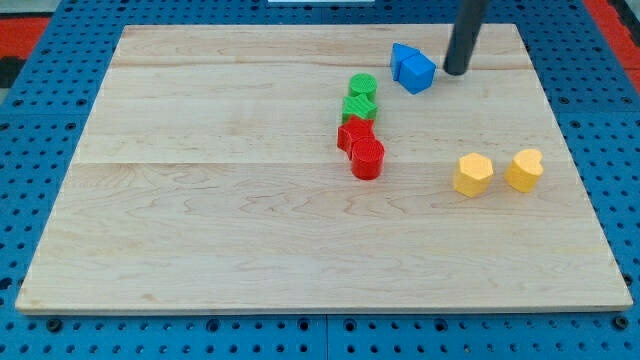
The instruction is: Push the blue triangle along with blue cube down a bit
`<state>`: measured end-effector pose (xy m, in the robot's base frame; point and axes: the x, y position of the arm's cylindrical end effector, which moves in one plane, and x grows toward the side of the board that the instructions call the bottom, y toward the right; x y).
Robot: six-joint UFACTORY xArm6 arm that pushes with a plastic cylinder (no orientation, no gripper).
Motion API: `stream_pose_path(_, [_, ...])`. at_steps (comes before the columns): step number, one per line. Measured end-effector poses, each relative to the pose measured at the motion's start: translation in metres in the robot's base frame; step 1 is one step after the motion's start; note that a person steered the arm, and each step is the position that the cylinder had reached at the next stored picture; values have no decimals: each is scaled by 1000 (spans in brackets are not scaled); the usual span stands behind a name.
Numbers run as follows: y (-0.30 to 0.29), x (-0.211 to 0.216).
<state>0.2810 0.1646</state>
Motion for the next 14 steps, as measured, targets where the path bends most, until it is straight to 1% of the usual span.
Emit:
stream_pose_path(1, [-16,10])
stream_pose_path(2, [-17,20])
stream_pose_path(3, [-8,19])
stream_pose_path(4, [36,12])
stream_pose_path(5, [73,36])
stream_pose_path(6, [74,78])
stream_pose_path(7, [17,86])
stream_pose_path(8, [-7,65])
stream_pose_path(9, [-4,55])
stream_pose_path(10, [-2,62])
stream_pose_path(11, [11,27])
stream_pose_path(12, [10,-36])
stream_pose_path(13, [2,-89])
stream_pose_path(14, [-29,-87])
